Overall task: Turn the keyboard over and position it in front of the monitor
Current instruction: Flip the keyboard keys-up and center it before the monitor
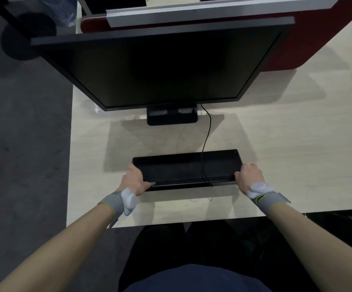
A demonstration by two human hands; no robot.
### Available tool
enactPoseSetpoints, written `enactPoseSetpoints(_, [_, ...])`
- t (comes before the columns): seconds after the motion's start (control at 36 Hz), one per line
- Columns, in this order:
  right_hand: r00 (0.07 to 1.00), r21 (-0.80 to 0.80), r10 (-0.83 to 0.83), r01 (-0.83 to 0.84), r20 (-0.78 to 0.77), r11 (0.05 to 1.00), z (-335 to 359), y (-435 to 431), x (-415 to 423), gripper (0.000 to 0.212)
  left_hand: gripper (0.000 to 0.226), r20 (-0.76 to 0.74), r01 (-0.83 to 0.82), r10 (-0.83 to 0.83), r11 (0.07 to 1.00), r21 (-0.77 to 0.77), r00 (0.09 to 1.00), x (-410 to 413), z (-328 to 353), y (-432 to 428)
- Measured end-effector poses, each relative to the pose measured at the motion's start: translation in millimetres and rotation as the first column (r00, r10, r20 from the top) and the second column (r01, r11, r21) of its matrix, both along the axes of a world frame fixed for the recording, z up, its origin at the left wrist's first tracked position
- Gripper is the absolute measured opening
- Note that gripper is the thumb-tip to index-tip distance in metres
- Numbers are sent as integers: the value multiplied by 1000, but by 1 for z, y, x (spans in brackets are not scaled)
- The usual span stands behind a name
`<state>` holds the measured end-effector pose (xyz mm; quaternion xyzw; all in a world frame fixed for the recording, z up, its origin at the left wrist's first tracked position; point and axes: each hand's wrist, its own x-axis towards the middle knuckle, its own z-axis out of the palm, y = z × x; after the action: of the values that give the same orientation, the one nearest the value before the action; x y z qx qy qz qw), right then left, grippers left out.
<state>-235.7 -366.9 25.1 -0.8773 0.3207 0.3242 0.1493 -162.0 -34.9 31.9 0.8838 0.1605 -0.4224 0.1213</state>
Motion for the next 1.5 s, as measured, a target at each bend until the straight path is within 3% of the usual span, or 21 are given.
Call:
enactPoseSetpoints(0.31, [990,60,-111,107,81,993,-15,-13,-19,33,70,-47,317,-313,941,123,949,1,-7,-2])
enactPoseSetpoints(0.5, [986,67,-126,120,110,991,-19,-13,-19,33,36,-116,456,-443,881,128,889,-1,-10,6])
enactPoseSetpoints(0.67, [979,76,-117,105,169,992,-13,-16,-18,33,20,-51,292,-295,955,-48,954,5,-3,22])
enactPoseSetpoints(0.78, [954,166,-128,85,269,982,-6,-20,-22,44,46,12,193,-193,974,-117,981,7,-1,36])
enactPoseSetpoints(0.83, [953,211,-129,71,274,975,-4,-27,-23,50,47,42,146,-141,977,-154,989,8,6,40])
enactPoseSetpoints(0.94, [966,280,-73,0,250,960,4,-46,-22,65,65,-58,43,-62,957,-286,996,18,3,66])
enactPoseSetpoints(1.0, [962,300,-48,-35,268,953,10,-52,-21,72,70,-60,67,-94,932,-357,994,21,6,75])
enactPoseSetpoints(1.08, [946,328,-57,-53,318,943,17,-58,-15,62,70,9,85,-90,899,-429,996,19,24,70])
enactPoseSetpoints(1.17, [926,359,-67,-77,371,930,18,-66,-5,44,67,-34,-22,5,860,-510,999,18,25,70])
enactPoseSetpoints(1.28, [901,330,-75,-78,426,941,12,-69,7,22,20,100,-25,82,881,-472,992,25,24,78])
enactPoseSetpoints(1.33, [899,299,-60,-81,434,951,11,-67,12,17,10,125,-52,127,876,-479,984,29,22,76])
enactPoseSetpoints(1.5, [895,387,-218,57,388,920,-5,-58,22,5,26,99,-143,222,851,-505,970,31,6,73])
